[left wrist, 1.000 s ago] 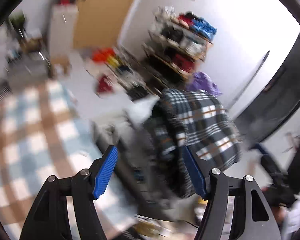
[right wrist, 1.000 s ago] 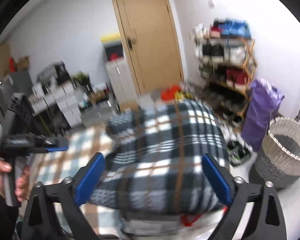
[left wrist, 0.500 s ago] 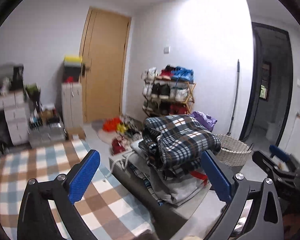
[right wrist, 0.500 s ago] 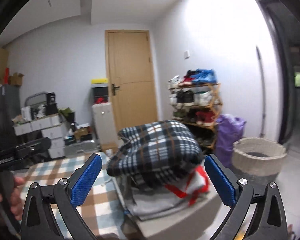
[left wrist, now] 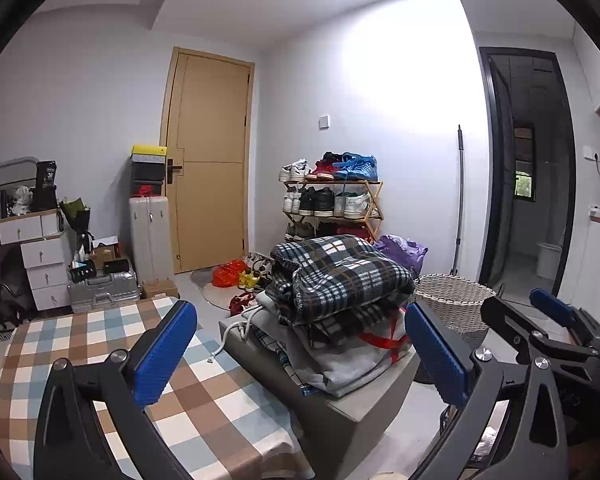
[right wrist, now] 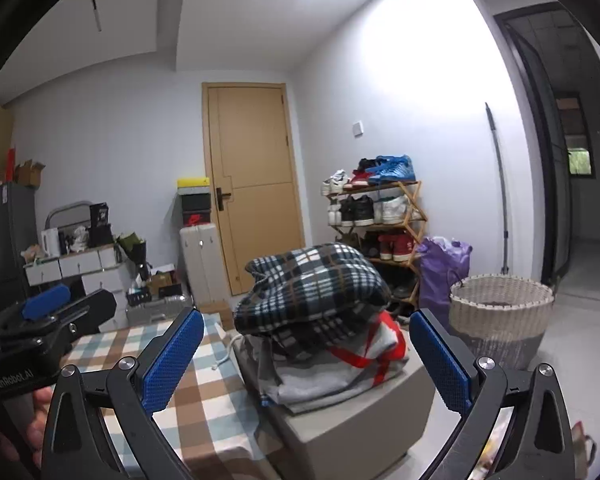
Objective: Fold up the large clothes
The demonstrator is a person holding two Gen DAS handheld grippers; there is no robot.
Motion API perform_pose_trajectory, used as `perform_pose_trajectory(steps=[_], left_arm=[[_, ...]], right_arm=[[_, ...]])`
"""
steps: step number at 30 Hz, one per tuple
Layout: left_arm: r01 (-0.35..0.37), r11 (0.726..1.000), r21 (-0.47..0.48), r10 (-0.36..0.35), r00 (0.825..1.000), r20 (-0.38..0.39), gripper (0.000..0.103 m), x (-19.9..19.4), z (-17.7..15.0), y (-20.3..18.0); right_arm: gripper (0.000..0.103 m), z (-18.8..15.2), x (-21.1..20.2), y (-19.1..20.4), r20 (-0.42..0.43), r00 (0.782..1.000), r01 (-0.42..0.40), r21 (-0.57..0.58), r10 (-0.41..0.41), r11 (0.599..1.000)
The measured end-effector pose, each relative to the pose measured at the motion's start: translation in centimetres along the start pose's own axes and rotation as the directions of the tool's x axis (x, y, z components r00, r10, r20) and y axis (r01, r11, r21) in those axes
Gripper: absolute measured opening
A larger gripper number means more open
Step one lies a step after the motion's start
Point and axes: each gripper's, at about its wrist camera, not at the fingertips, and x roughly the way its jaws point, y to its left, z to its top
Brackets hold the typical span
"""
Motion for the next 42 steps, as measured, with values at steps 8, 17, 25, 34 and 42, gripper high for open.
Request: perform_pose_trajectory(steps=[8, 17, 25, 34, 42], left_arm=[[-0.012, 1.0, 0.009, 0.012, 1.0, 0.003, 0.101, 0.1, 0.0, -0.6], [-0.015, 1.0, 0.006, 0.015, 1.0, 0.004, 0.101, -0.5, -0.5, -1.5], [0.028, 0.999, -0.022, -0.028, 1.0, -0.005, 0.101, -0.8, -0.3, -0.9], [0.026, 0.999, -0.022, -0.026, 1.0, -0.008, 0.101, -0.9, -0.3, -1.1], [-0.002, 0.999, -0.047, 0.002, 1.0, -0.005, 0.101, -1.0, -0.2, -0.8]], right_arm=[[0.103, -0.1, -0.9, 0.2, 0.024, 1.0, 0.019, -0.011, -0.019, 1.0], [0.103, -0.3, -1.5, 0.0, 0.033, 0.999, 0.021, 0.002, -0.021, 1.0], [0.103, -0.1, -1.4, -0.1, 0.031, 0.999, 0.007, 0.009, -0.008, 1.0], [0.103, 0.0, -2.0, -0.4, 0.045, 0.999, 0.013, 0.03, -0.014, 0.999], [0.103, -0.1, -2.4, -0.5, 0.038, 0.999, 0.002, 0.036, -0.003, 0.999]])
